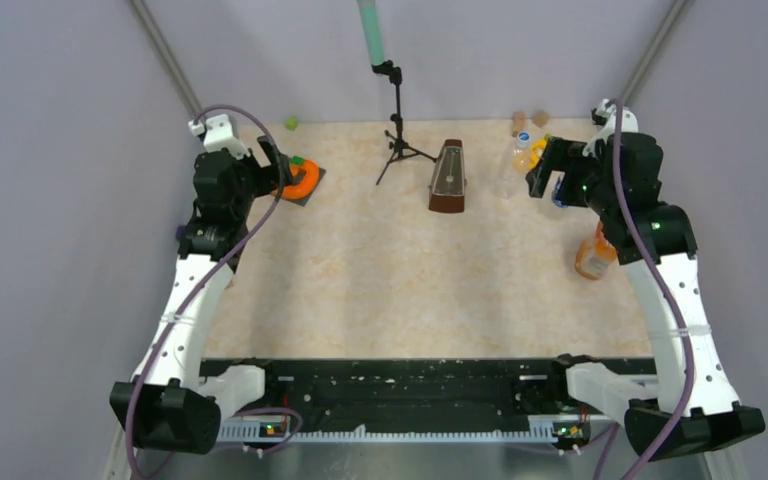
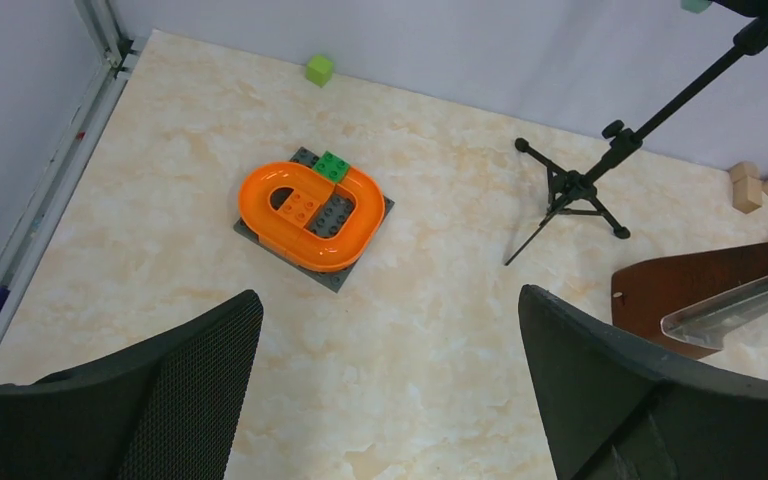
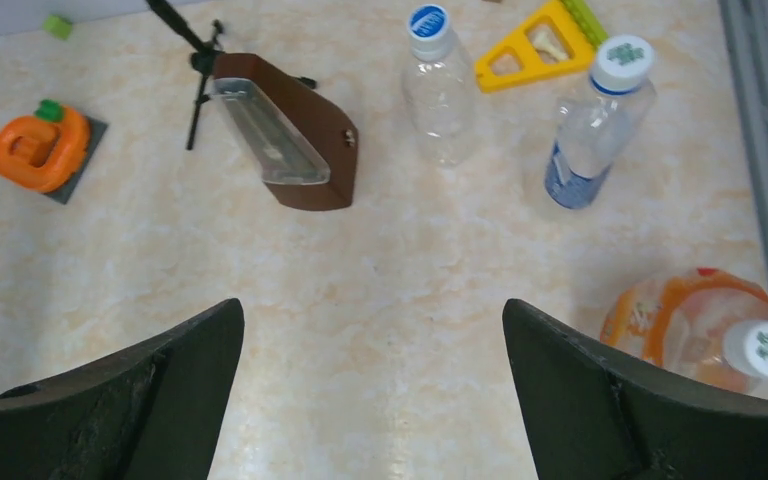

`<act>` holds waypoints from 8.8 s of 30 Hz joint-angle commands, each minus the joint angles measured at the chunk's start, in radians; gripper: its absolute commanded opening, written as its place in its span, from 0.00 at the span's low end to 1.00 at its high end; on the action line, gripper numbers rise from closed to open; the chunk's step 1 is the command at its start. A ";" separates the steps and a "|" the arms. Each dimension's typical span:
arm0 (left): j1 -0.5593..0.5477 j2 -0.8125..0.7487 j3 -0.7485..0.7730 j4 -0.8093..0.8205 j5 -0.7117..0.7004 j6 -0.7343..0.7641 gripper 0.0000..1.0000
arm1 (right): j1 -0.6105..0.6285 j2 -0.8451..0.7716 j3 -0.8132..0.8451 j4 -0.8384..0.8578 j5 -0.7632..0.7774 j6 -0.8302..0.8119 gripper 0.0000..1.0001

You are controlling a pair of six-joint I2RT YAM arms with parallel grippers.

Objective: Unscrew the bottle caps
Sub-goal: Pick up the plastic bottle at the center of the board, then unscrew the bottle cap from the plastic bottle.

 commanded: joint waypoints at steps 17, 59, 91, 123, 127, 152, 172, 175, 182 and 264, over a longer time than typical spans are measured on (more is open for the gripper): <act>0.004 -0.189 -0.246 0.228 0.052 -0.138 0.98 | -0.101 -0.130 -0.007 -0.204 0.600 0.043 0.92; 0.005 -0.090 -0.144 0.206 0.169 -0.121 0.98 | -0.483 0.025 -0.222 0.091 0.334 0.039 0.85; 0.005 -0.004 -0.079 0.169 0.205 -0.109 0.87 | -0.483 0.159 -0.311 0.207 0.233 0.062 0.61; 0.005 -0.043 -0.129 0.166 0.193 -0.104 0.98 | -0.481 0.066 -0.306 0.153 0.071 0.074 0.27; 0.005 -0.054 -0.148 0.187 0.210 -0.127 0.98 | -0.481 0.031 -0.309 0.128 0.006 0.084 0.28; -0.058 0.070 -0.172 0.510 1.134 -0.187 0.96 | -0.154 -0.059 -0.279 0.040 -0.632 -0.011 0.24; -0.463 0.296 0.023 0.160 1.107 0.180 0.92 | 0.180 0.010 -0.321 0.378 -0.835 0.125 0.23; -0.465 0.300 0.017 0.159 1.098 0.182 0.92 | 0.191 0.017 -0.321 0.396 -0.840 0.134 0.22; -0.473 0.321 0.044 0.117 1.166 0.194 0.92 | 0.205 0.009 -0.334 0.438 -0.848 0.148 0.21; -0.539 0.055 -0.137 -0.028 0.499 0.617 0.00 | 0.222 -0.003 -0.459 0.587 -0.660 0.325 0.72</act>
